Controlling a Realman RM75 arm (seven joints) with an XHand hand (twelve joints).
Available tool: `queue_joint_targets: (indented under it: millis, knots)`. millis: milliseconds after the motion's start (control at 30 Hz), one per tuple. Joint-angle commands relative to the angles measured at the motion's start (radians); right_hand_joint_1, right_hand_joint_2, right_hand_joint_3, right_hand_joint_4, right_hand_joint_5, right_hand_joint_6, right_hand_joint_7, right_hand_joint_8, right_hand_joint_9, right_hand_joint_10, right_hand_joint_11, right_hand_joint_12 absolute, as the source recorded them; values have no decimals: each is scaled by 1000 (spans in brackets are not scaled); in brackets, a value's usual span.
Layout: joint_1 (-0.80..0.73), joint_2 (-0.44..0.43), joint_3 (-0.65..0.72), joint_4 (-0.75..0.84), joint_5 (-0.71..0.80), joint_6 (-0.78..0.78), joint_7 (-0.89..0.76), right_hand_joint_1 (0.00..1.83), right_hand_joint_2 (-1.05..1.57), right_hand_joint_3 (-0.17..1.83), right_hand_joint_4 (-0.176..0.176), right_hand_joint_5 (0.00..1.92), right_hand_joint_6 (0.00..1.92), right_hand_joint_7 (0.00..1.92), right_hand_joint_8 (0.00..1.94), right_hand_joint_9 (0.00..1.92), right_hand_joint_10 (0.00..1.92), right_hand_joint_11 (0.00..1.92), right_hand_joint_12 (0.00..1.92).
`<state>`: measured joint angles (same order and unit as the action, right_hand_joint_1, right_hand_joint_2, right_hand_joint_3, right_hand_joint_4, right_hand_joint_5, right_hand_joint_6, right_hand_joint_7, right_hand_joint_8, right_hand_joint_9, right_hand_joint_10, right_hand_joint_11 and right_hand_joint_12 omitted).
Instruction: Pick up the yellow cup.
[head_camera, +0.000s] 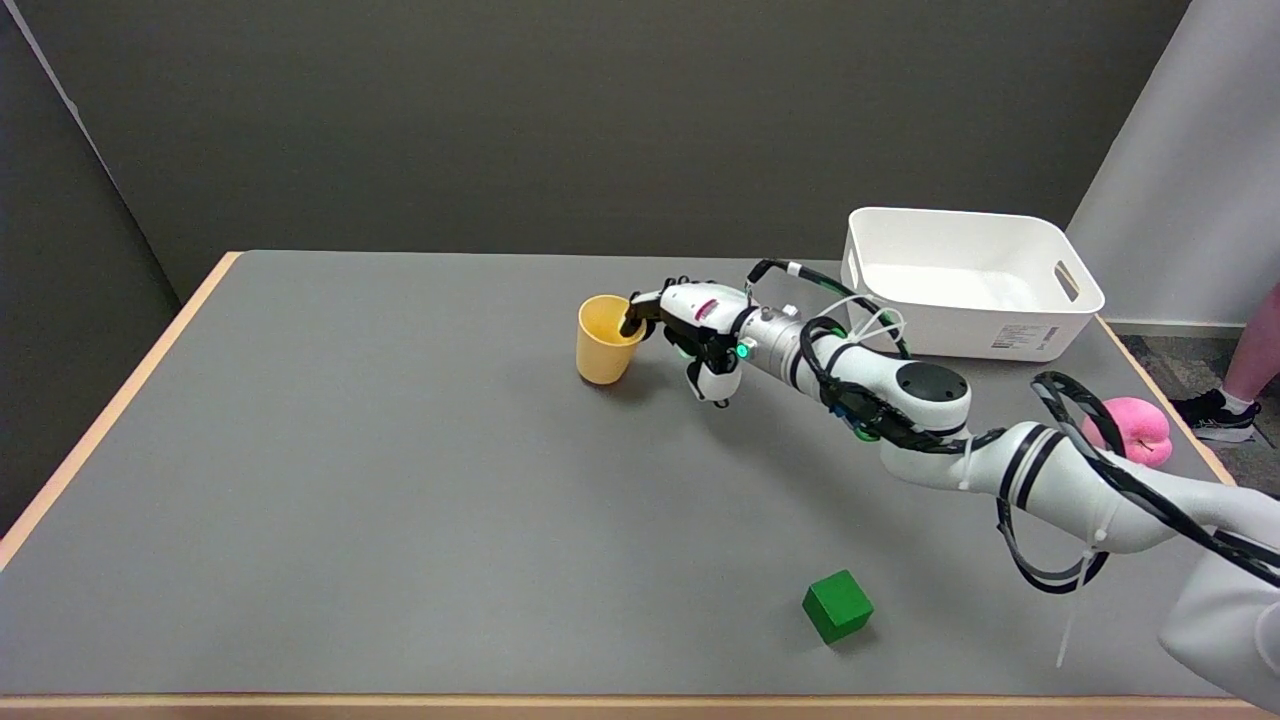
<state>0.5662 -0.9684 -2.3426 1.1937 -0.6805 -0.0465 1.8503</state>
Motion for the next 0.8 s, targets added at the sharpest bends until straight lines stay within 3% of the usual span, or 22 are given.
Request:
queue_joint_targets:
  millis: [33,500,800]
  knots:
    - [10,-4,-11,21,4,-2,-68,1831,451,1261,-135,414,620,546,471,957,1921,907,1600]
    - [7,-2,-4,31,1,-9,-68,1831,455,1260,-143,406,611,543,469,953,1921,899,1618]
    - [-4,26,104,105,-93,-64,-68,1831,457,1261,-144,402,605,536,463,951,1921,893,1631]
